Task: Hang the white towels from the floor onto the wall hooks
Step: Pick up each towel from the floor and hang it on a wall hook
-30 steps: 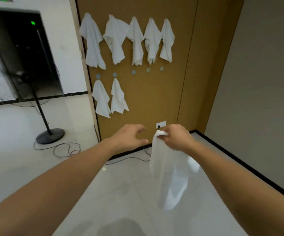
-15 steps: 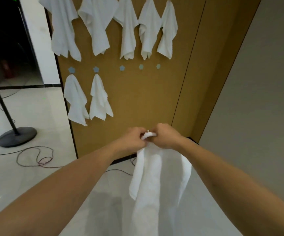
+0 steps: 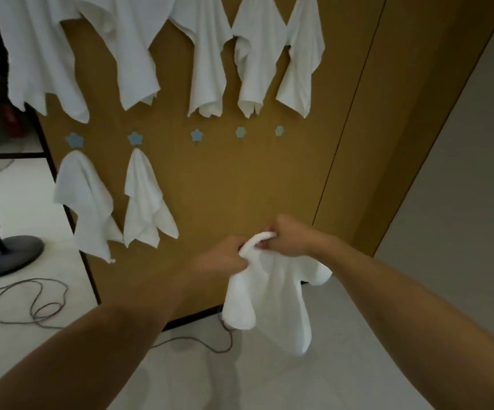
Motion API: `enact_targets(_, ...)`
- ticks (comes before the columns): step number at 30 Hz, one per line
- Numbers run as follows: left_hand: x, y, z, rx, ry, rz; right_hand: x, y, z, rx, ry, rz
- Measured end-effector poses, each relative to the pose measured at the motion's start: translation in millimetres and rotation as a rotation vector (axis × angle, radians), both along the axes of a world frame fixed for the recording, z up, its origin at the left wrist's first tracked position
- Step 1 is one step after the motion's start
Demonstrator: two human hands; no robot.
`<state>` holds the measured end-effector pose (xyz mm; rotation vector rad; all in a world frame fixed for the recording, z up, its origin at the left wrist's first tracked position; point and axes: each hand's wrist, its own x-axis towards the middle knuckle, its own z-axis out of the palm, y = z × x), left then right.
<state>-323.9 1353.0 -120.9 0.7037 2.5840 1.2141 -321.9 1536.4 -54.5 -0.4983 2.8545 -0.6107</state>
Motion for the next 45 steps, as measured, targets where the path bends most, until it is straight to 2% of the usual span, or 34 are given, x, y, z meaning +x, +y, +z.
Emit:
enact_targets(4, -58.4, -0.6, -10.0, -0.174, 0.143, 0.289, -83.3, 21.8, -6.7, -0.022, 0.061, 0.063)
enact_targets(7, -96.9, -13.3, -0.2, -0.197, 0.203, 0.429, -141.2, 40.0, -8.7, -0.068, 0.079, 0.073)
enact_targets(10, -129.1, -33.3, 14.9, -0.302, 0.238, 0.603, -193.2, 45.8, -9.9, -0.182, 0.086, 0.103)
enact_targets(13, -155.2, -33.4, 24.5, -0.459, 0.239, 0.575, -231.6, 30.0, -16.4, -0.284, 0.084, 0.156)
enact_targets(17, -190.1, 0.9, 30.1, -0.189, 0.261, 0.493, -267.5, -9.4, -27.2, -0.264, 0.059, 0.301)
enact_targets(21, -226.5, -12.6, 28.6, -0.178, 0.246, 0.559, -309.3, -25.7, -33.4, -0.267, 0.042, 0.369)
enact_targets(30, -343.8, -92.9, 27.4, -0.135, 0.294, 0.738, -425.5, -82.4, -35.5, -0.475, 0.081, 0.274)
enact_targets(33, -390.2, -118.1, 34.2, -0.09, 0.392, 0.82, -466.3, -105.6, -25.3, -0.581, 0.249, 0.234)
enact_targets(36, -427.7, -136.6, 42.1, -0.084, 0.581, 0.85, -501.9, -125.9, -17.7, -0.623, 0.566, 0.255)
enact_targets(38, -444.3, -143.5, 44.1, -0.127, 0.741, 0.782, -521.0, -137.6, -21.9, -0.553, 0.785, 0.335)
enact_targets(40, -456.9, -149.4, 37.4, -0.249, 0.834, 0.692, -536.2, -146.0, -33.6, -0.385, 0.929, 0.368)
enact_targets(43, -468.6, -154.2, 9.5, -0.396, 0.828, 0.658, -549.6, -152.1, -60.9, -0.295, 1.073, 0.333)
enact_targets(45, -471.2, -147.6, -15.5, -0.304, 0.775, 0.729, -549.7, -156.0, -86.8, -0.388, 1.069, 0.291)
